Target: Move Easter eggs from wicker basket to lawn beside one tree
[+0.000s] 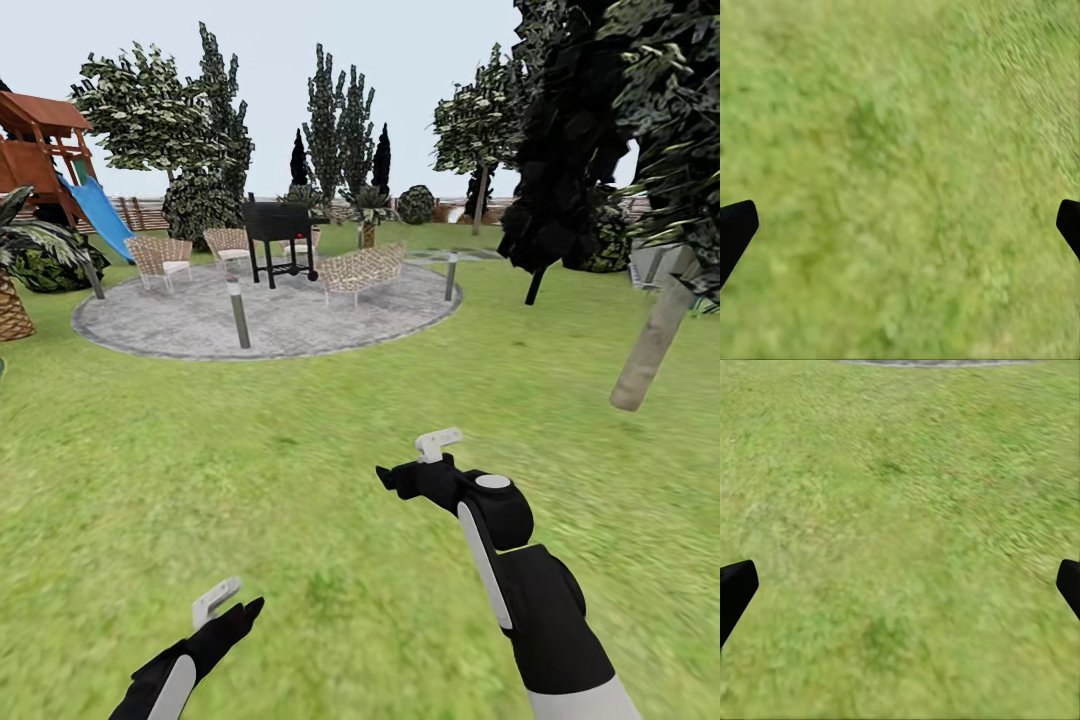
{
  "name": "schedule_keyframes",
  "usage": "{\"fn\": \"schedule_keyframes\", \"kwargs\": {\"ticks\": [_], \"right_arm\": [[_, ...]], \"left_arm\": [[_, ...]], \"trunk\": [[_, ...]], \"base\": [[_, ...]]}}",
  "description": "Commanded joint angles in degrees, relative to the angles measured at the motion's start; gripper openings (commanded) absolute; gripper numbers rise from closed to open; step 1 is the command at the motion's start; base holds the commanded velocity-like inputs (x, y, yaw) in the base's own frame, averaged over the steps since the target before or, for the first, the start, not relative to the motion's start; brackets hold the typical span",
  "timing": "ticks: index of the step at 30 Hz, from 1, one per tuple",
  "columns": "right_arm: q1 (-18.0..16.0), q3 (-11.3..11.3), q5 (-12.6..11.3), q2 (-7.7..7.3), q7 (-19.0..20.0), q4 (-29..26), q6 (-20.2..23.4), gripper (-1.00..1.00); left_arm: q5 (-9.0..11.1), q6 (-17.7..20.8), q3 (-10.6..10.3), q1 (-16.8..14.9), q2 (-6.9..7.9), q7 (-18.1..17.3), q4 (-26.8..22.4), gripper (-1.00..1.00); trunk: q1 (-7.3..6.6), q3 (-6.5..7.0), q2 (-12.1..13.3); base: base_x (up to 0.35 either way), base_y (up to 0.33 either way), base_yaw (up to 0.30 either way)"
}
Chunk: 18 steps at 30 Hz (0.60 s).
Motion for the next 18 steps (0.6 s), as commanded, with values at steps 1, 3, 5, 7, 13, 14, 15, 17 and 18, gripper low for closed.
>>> {"fn": "schedule_keyframes", "kwargs": {"ticks": [1, 3, 5, 7, 13, 14, 15, 17, 18], "right_arm": [[-0.04, -0.02, 0.31, 0.03, 0.27, -0.06, 0.28, 1.00], [-0.03, -0.02, 0.31, 0.03, 0.27, -0.06, 0.28, 1.00], [-0.02, -0.02, 0.31, 0.03, 0.27, -0.06, 0.27, 1.00], [-0.02, -0.02, 0.31, 0.03, 0.27, -0.06, 0.27, 1.00], [-0.01, -0.12, 0.31, -0.14, 0.28, -0.06, 0.30, 1.00], [-0.01, -0.08, 0.33, -0.14, 0.27, -0.06, 0.28, 1.00], [0.01, 0.04, 0.35, -0.16, 0.27, -0.06, 0.21, 1.00], [0.03, 0.13, 0.37, -0.19, 0.27, -0.06, 0.14, 1.00], [0.04, 0.12, 0.38, -0.20, 0.27, -0.06, 0.11, 1.00]], "left_arm": [[0.46, 0.35, 0.11, -0.03, -0.01, -0.08, -0.02, 1.00], [0.46, 0.35, 0.11, -0.03, -0.01, -0.04, 0.01, 1.00], [0.46, 0.35, 0.11, -0.03, -0.01, -0.01, 0.03, 1.00], [0.46, 0.35, 0.11, -0.03, -0.01, 0.01, 0.04, 1.00], [0.47, 0.25, 0.11, -0.03, -0.04, -0.07, 0.06, 1.00], [0.49, 0.24, 0.11, -0.03, -0.05, -0.08, 0.06, 1.00], [0.51, 0.22, 0.09, -0.03, -0.07, -0.14, 0.06, 1.00], [0.52, 0.20, 0.10, -0.03, -0.08, -0.17, 0.06, 1.00], [0.52, 0.20, 0.10, -0.03, -0.08, -0.19, 0.06, 1.00]], "trunk": [[0.02, -0.06, -0.03], [0.02, -0.06, -0.03], [0.02, -0.06, -0.03], [0.02, -0.06, -0.03], [0.02, -0.06, -0.03], [0.02, -0.06, -0.03], [0.02, -0.06, -0.03], [0.02, -0.06, -0.03], [0.02, -0.06, -0.03]], "base": [[0.225, 0.256, 0.000], [0.225, 0.257, 0.000], [0.224, 0.259, 0.000], [0.224, 0.259, 0.000], [0.224, 0.260, 0.000], [0.224, 0.260, 0.000], [0.224, 0.260, 0.000], [0.224, 0.260, 0.000], [0.224, 0.260, 0.000]]}}
